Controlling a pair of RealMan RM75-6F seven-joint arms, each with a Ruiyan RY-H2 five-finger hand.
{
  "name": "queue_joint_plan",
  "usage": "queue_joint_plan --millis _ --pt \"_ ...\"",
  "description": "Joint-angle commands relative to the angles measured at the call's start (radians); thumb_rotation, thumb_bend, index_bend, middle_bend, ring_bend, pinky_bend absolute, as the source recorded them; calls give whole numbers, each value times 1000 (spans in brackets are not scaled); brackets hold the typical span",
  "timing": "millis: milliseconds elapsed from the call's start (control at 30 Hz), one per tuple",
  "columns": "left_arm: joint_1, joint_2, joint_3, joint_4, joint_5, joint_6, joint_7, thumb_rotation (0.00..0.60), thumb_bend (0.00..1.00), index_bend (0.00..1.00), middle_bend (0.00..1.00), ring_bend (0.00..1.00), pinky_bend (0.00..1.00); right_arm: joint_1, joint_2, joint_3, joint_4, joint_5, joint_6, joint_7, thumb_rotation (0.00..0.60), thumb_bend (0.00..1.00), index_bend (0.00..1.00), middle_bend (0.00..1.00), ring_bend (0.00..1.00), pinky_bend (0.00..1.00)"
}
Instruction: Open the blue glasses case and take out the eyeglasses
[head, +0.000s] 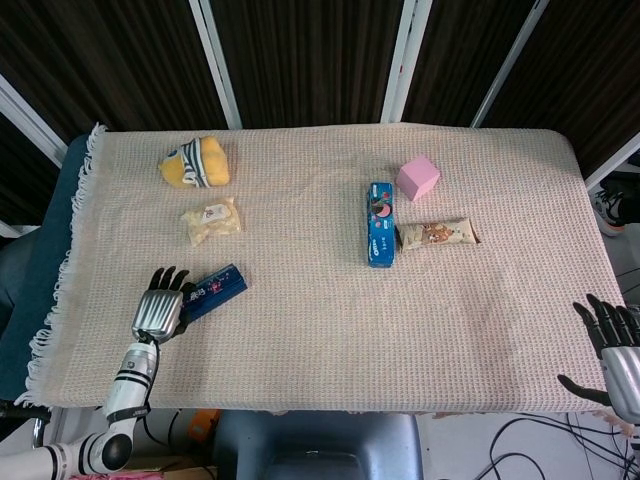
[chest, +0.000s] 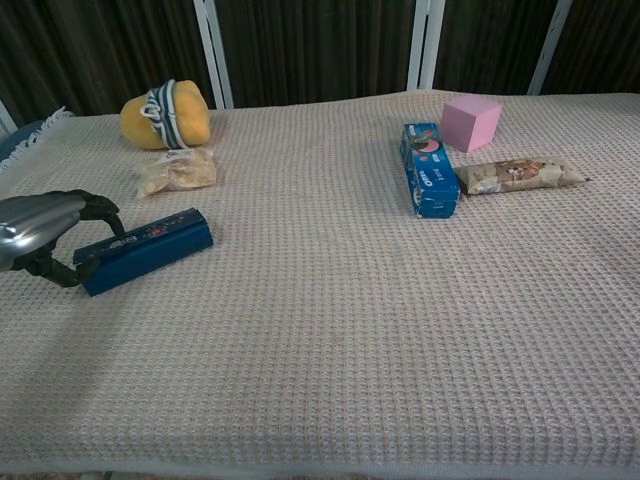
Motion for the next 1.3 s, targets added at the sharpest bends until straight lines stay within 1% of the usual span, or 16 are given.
queue_joint_plan --millis 33,200,367,500,533,600,700,733,833,900,933,967,1067,1167,1300 --pt "2 -12 -1 22 18 13 -13 600 485 469 118 21 44 0 1 0 0 0 0 1 600 222 0 0 0 0" --pt "-6 -29 -25 63 11 8 -37 600 483 470 123 28 47 -1 3 -1 0 -2 1 5 600 222 0 0 0 0" --pt "-21 -48 -50 115 -21 -12 -36 600 470 467 127 32 48 -2 7 -2 0 -4 3 12 600 222 0 0 0 0" --pt "-46 -73 -95 185 -78 -45 -46 600 456 445 130 37 49 -3 8 -3 -1 -6 5 14 600 222 0 0 0 0" --pt "-50 -78 -101 198 -85 -51 -48 600 448 427 130 38 49 -3 8 -3 -1 -6 5 14 600 222 0 0 0 0" --pt "-58 -87 -116 229 -109 -67 -54 600 431 355 127 38 49 -3 8 -3 -1 -6 4 14 600 221 0 0 0 0" --pt "-58 -84 -128 240 -116 -74 -77 600 419 203 119 38 49 -1 8 -4 -2 -6 0 12 600 222 0 0 0 0" --pt "-56 -80 -129 237 -111 -73 -89 600 418 167 117 38 49 -1 8 -4 -2 -5 -1 12 600 222 0 0 0 0" --pt "-47 -66 -129 220 -90 -66 -122 600 416 120 110 37 49 0 7 -4 -2 -5 -4 9 600 222 0 0 0 0" --pt "-43 -60 -129 210 -80 -62 -136 600 416 113 107 36 49 1 7 -5 -2 -5 -5 7 600 221 0 0 0 0" --pt "-32 -42 -126 182 -56 -52 -166 600 417 114 105 35 49 1 7 -5 -3 -6 -7 6 600 222 0 0 0 0" --pt "-6 7 -110 91 6 -39 -233 600 417 120 104 35 49 0 7 -6 -5 -8 -3 6 600 222 0 0 0 0" --pt "44 115 -52 -52 134 -26 -339 600 421 175 100 31 47 -3 8 -6 -5 -11 4 9 600 222 0 0 0 0" --pt "74 163 0 -119 220 -14 -390 600 437 226 96 26 44 -3 7 -9 -5 -16 5 9 600 222 0 0 0 0" --pt "92 181 46 -155 281 -6 -401 600 459 241 82 13 41 -3 7 -15 -6 -29 6 8 600 221 0 0 0 0"
